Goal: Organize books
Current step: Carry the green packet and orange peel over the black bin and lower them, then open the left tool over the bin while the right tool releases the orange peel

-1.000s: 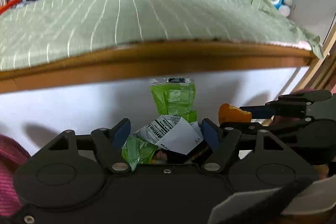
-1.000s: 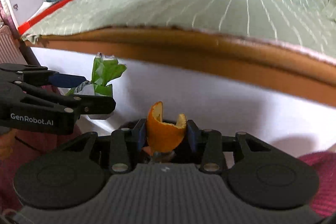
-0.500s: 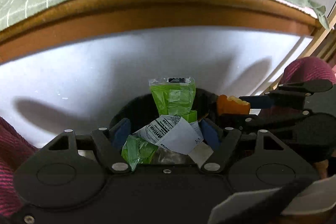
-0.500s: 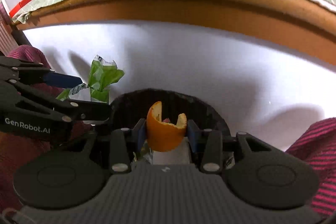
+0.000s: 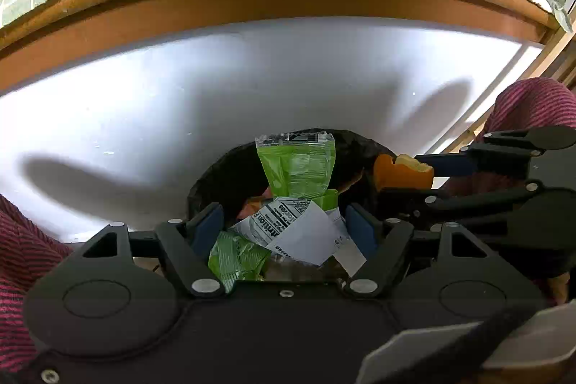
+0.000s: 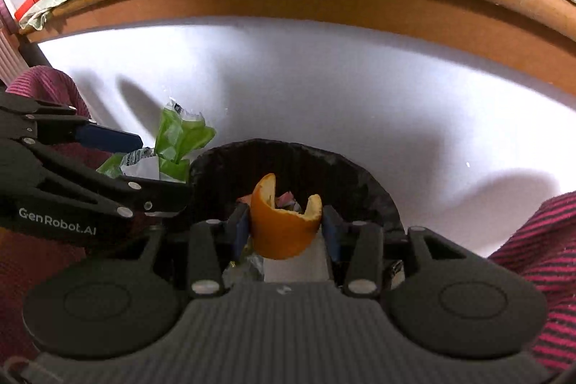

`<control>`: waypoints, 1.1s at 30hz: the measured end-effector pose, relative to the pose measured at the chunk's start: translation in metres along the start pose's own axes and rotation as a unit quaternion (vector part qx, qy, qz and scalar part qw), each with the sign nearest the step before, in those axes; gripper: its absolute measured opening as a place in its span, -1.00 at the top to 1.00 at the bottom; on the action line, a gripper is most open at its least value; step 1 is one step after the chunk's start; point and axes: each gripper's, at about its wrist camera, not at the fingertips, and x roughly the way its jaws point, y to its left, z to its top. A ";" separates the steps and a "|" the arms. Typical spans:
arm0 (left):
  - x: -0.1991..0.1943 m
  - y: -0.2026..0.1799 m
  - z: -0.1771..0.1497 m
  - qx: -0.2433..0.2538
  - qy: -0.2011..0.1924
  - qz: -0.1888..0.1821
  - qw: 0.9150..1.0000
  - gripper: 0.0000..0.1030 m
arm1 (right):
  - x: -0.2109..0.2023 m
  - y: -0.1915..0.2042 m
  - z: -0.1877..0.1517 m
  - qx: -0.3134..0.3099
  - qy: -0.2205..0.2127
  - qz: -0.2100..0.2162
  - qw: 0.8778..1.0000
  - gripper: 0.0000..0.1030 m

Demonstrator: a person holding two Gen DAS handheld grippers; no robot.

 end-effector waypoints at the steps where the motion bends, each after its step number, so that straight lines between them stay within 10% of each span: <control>1: 0.002 -0.002 0.002 0.000 0.001 0.000 1.000 -0.41 | 0.000 0.000 0.000 0.000 0.000 0.000 1.000 -0.02; 33: -0.002 0.008 -0.001 -0.014 -0.004 0.014 1.000 -0.72 | 0.000 -0.006 -0.001 0.014 -0.003 -0.003 1.000 -0.29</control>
